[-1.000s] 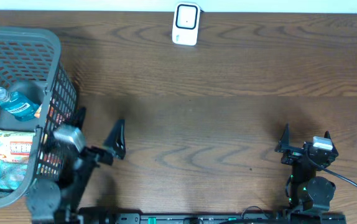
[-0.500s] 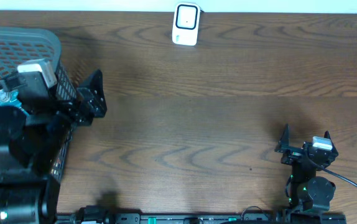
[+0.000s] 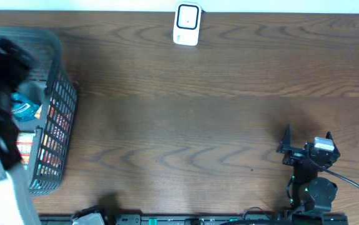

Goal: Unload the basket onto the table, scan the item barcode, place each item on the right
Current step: 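Reach into the basket and grasp the blue bottle with the left gripper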

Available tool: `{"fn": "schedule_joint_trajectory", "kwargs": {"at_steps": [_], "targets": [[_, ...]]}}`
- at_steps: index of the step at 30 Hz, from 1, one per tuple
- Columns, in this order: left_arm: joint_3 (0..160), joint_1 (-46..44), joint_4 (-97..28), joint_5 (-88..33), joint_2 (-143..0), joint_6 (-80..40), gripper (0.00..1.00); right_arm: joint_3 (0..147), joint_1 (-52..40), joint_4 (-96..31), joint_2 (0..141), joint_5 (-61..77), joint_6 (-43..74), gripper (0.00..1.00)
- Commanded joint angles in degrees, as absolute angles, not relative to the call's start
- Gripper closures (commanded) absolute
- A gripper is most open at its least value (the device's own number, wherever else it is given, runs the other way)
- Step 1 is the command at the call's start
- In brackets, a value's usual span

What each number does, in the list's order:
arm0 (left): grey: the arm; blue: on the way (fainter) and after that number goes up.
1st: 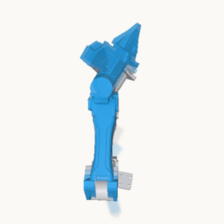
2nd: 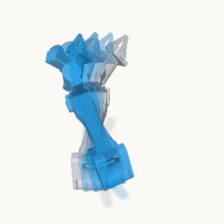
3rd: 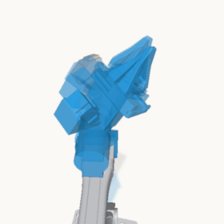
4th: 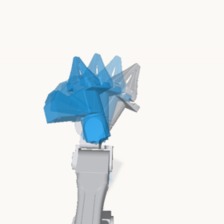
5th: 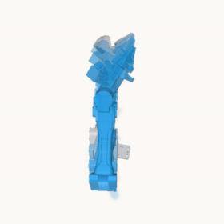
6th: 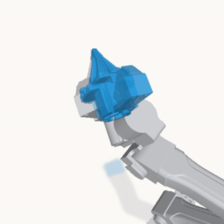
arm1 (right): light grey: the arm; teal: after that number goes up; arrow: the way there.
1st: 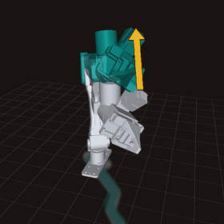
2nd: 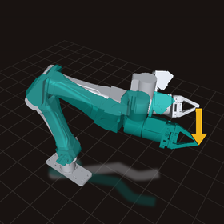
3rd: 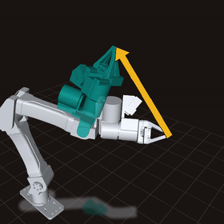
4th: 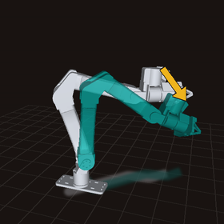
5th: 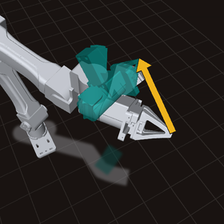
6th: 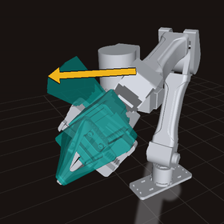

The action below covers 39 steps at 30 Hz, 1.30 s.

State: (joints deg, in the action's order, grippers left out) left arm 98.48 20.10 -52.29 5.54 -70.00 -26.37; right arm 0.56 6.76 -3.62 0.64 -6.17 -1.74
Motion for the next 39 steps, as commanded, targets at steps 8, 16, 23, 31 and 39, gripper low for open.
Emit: {"fn": "schedule_joint_trajectory", "kwargs": {"at_steps": [8, 16, 23, 31, 39], "targets": [[103.15, 33.52, -62.15, 8.19, -88.47, -43.75, 0.02, 0.3, 7.09, -3.64, 0.38, -6.07, -2.22, 0.01], [103.13, 33.63, -62.85, 8.16, -98.63, -46.15, 0.02, 0.3, 7.09, -3.64, 0.38, -6.04, -2.22, 0.01], [103.09, 33.63, -62.87, 7.97, -105.32, -49.25, 0.02, 0.3, 7.09, -3.64, 0.38, -6.07, -2.24, 0.01], [103.07, 33.63, -61.47, 4.99, -111.9, -50.06, 0.02, 0.3, 7.09, -3.64, 0.38, -6.07, -2.22, 0.01], [102.94, 33.63, -61.19, 5.17, -116.38, -50.06, 0.1, 0.3, 7.09, -3.64, 0.38, -6.07, -2.24, 0.01]]}}
